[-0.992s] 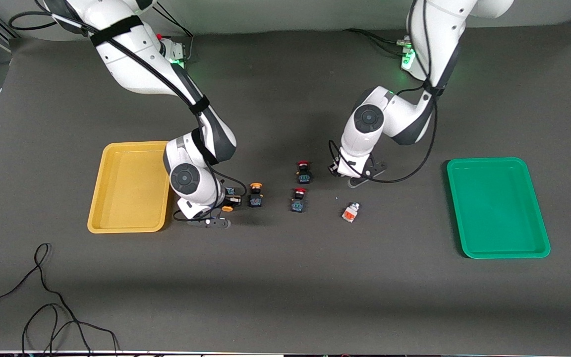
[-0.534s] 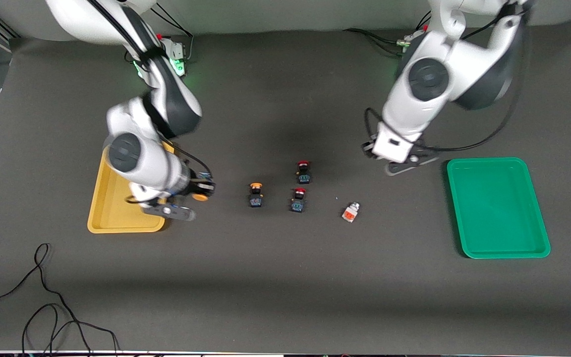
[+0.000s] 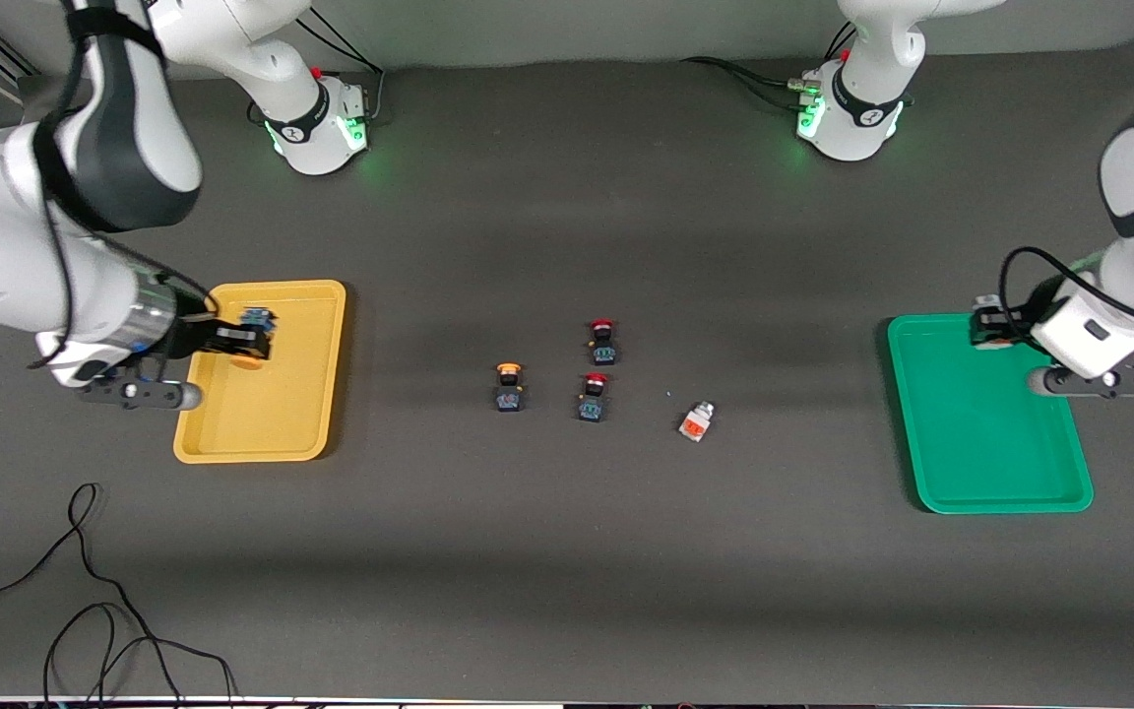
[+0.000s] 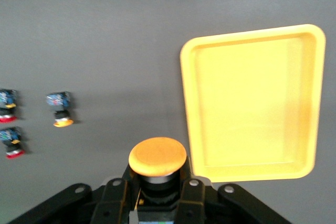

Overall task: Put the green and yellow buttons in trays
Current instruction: 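Lift both buttons and carry them to the green and yellow trays, then open both grippers to drop the buttons into the trays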

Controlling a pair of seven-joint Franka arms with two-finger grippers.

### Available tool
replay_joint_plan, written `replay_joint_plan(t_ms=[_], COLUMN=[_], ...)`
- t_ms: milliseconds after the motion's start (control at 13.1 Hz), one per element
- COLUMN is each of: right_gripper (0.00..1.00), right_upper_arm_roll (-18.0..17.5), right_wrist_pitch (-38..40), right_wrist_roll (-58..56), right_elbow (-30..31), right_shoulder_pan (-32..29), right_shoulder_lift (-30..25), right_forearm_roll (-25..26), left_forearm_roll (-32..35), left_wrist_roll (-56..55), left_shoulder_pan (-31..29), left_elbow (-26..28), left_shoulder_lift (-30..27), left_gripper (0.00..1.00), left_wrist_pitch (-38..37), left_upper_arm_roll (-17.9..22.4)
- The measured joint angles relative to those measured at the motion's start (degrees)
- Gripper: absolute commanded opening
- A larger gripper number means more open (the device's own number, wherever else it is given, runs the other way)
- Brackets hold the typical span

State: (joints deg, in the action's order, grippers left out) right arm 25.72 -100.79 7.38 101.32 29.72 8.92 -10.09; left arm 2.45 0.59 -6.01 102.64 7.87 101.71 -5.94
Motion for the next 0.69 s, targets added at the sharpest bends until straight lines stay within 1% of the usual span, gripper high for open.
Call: replay_joint_plan(t_ms=[153, 229, 382, 610, 687], right_gripper=[0.0, 0.0, 0.0, 0.0, 0.0], right_upper_arm_roll=[2.9, 3.6, 4.0, 3.9, 3.9], right_wrist_pitch=[-1.1, -2.7, -7.3, -18.8, -22.7], right_wrist_roll=[-4.9, -6.3, -7.8, -9.7, -10.6], right_elbow=[3.3, 5.3, 10.1, 19.1, 21.7], right_shoulder_pan=[-0.1, -0.1, 0.0, 0.4, 0.5], right_shoulder_lift=[0.2, 0.3, 0.4, 1.2, 1.8], right_forearm_roll=[0.0, 0.0, 0.0, 0.0, 0.0], left_forearm_roll=[1.6, 2.3, 3.7, 4.0, 4.0], left_wrist_roll=[0.0, 0.0, -0.1, 0.0, 0.0], left_shoulder_pan=[-0.1, -0.1, -0.6, -2.8, -3.2], left_elbow=[0.2, 0.4, 0.5, 0.5, 0.5], left_shoulder_lift=[4.1, 6.8, 13.1, 21.3, 23.0], left_gripper=[0.31, 0.32, 0.33, 0.34, 0.39], left_wrist_pitch=[4.3, 6.8, 13.0, 19.6, 20.6], left_upper_arm_roll=[-0.4, -0.5, -0.1, 0.1, 0.1])
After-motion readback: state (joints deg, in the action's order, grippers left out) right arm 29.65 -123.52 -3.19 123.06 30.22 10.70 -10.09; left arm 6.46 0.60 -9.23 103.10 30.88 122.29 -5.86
